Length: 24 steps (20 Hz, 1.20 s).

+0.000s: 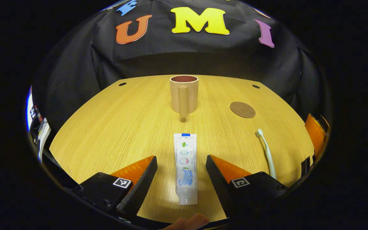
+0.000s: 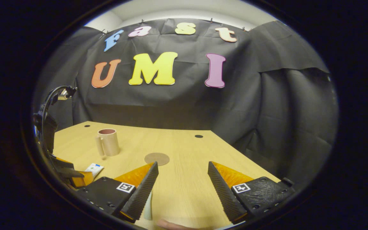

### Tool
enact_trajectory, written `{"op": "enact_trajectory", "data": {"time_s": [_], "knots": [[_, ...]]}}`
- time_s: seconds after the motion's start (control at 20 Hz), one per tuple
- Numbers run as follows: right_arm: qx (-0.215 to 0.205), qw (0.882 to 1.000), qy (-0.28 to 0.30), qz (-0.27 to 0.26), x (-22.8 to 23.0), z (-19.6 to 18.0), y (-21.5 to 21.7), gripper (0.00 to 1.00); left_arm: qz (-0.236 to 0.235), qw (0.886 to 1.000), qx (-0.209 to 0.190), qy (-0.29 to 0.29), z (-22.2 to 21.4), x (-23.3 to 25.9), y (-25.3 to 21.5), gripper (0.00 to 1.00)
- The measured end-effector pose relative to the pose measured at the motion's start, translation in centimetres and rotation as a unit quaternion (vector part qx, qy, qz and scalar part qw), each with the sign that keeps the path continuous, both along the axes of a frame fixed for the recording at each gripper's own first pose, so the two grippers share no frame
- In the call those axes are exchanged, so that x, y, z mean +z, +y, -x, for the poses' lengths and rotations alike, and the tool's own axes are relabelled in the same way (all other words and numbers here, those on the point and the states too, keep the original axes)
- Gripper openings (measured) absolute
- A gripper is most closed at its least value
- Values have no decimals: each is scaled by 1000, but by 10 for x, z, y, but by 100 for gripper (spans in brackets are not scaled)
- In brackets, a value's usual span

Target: Put the toothbrush and toothpaste on the desktop into the cup, then pick up the cup and place it on the coaster on the desktop.

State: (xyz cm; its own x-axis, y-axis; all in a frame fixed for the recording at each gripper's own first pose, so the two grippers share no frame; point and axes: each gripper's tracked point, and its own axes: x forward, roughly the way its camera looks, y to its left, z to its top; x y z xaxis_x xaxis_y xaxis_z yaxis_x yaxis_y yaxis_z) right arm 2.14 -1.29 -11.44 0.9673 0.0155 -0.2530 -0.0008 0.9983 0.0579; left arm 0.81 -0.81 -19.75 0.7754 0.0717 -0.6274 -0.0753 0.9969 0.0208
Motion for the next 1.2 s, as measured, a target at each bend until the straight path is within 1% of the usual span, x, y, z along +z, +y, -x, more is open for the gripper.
{"op": "enact_trajectory", "data": {"time_s": [0.1,0.25,0.3,0.35,0.55,0.7,0.85,0.9,0.95,1.0,1.05,1.1,1.15,1.2], "knots": [[5,1000,11,1,-9,-1,4,96,-4,1000,-7,-1,1,0,-2,98],[4,1000,19,7,-15,-1,5,95,7,1000,-7,15,3,-8,-5,96],[3,1000,20,8,-16,-3,4,95,13,1000,-9,16,3,-7,-7,92],[2,1000,19,9,-16,-4,3,95,11,1000,-8,15,4,-7,-5,92],[-7,1000,25,4,-20,-11,-2,96,18,999,-7,28,7,-17,-7,91],[-14,1000,22,14,-18,-16,-6,95,30,999,-1,40,7,-23,-6,91],[-23,999,18,17,-16,-22,-15,95,23,999,-2,38,7,-23,-4,89],[-24,999,19,16,-16,-24,-16,95,22,999,-1,37,6,-21,-5,94],[-23,999,21,15,-18,-25,-16,95,21,999,1,37,5,-22,-4,87],[-23,999,25,15,-19,-26,-15,96,20,999,0,36,6,-23,-4,83],[-21,999,29,14,-21,-28,-12,95,20,999,0,36,6,-23,-5,87],[-18,999,32,14,-22,-29,-10,95,19,999,-1,35,4,-22,-4,75],[-17,999,35,14,-22,-29,-9,95,20,999,-4,34,3,-23,-4,73],[-15,999,38,15,-22,-31,-8,95,19,999,-5,33,2,-23,-4,69]]}}
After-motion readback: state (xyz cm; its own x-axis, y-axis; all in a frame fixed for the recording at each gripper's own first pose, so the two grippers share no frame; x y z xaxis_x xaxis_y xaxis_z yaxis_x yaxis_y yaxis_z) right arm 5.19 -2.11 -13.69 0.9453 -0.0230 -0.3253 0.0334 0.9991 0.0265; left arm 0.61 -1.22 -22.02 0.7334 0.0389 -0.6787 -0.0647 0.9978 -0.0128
